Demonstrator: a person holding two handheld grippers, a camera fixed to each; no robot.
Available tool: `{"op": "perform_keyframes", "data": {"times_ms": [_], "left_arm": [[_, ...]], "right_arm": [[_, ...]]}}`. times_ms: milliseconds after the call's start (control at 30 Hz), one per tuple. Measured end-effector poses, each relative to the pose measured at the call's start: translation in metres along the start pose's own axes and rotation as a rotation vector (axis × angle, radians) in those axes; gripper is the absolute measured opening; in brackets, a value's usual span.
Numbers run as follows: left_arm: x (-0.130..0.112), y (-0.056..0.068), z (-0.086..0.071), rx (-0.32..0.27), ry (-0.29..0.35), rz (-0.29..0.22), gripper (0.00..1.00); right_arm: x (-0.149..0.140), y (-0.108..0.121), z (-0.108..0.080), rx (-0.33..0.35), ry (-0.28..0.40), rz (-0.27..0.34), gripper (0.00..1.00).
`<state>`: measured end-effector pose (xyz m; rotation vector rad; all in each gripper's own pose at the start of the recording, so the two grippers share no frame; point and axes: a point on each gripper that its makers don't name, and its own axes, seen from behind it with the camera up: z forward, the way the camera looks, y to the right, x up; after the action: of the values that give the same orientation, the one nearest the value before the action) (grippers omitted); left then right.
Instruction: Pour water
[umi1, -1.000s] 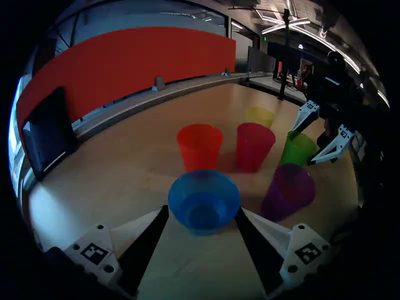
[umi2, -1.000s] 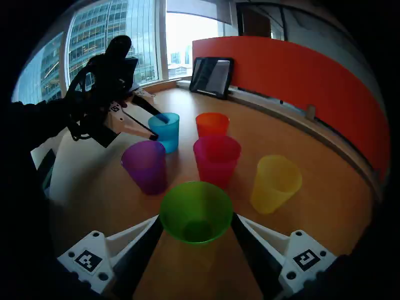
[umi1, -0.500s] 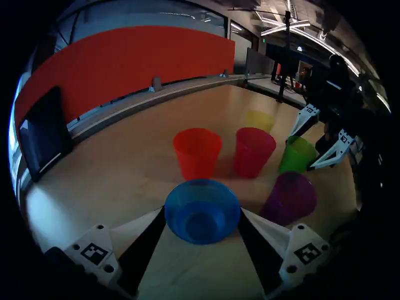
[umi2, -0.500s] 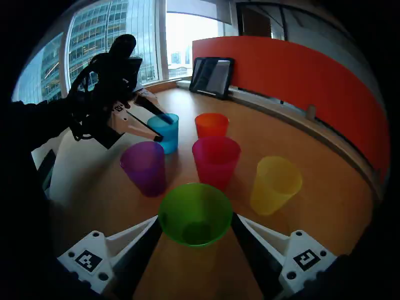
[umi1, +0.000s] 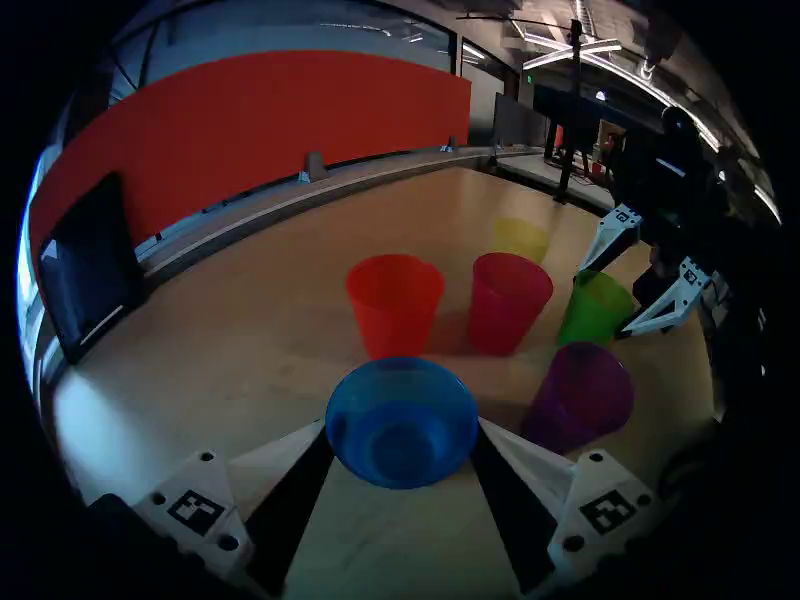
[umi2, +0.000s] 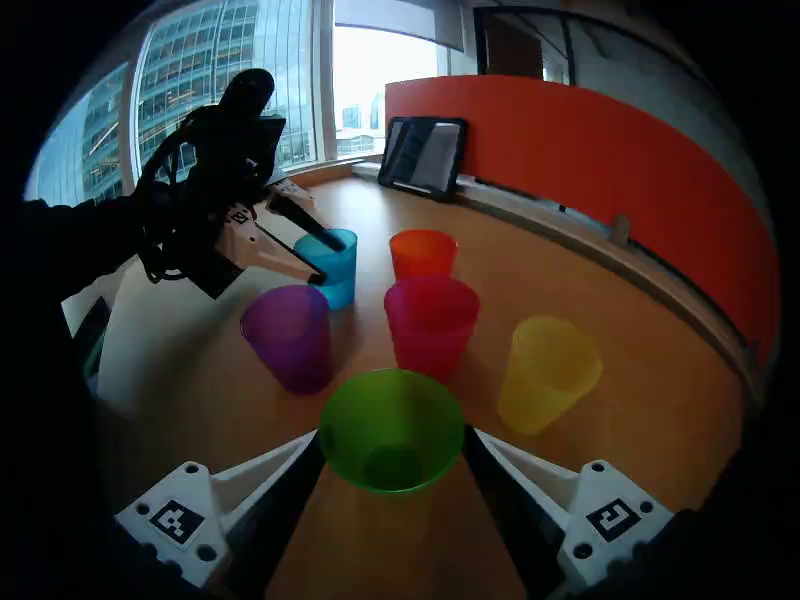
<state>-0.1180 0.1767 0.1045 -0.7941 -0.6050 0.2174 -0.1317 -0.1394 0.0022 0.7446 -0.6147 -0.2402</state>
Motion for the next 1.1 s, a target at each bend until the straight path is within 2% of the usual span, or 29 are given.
{"op": "perform_keyframes", "data": {"times_ms": [133, 400, 800, 1100], "left_arm": [[-0.001, 0.001, -0.002, 0.002, 0.0, 0.007, 0.87], [0.008, 0.004, -0.011, 0.006, 0.026, 0.01, 0.87], [0.039, 0.011, -0.045, 0.019, 0.107, 0.006, 0.87], [0.065, 0.015, -0.071, 0.046, 0.187, 0.015, 0.87]], "right_arm": [[0.001, 0.0, -0.001, -0.003, 0.005, -0.001, 0.92], [0.012, 0.001, -0.007, -0.005, 0.036, 0.015, 0.92], [0.04, -0.009, -0.026, -0.006, 0.104, 0.014, 0.92], [0.078, -0.015, -0.044, -0.027, 0.201, -0.001, 0.92]]}}
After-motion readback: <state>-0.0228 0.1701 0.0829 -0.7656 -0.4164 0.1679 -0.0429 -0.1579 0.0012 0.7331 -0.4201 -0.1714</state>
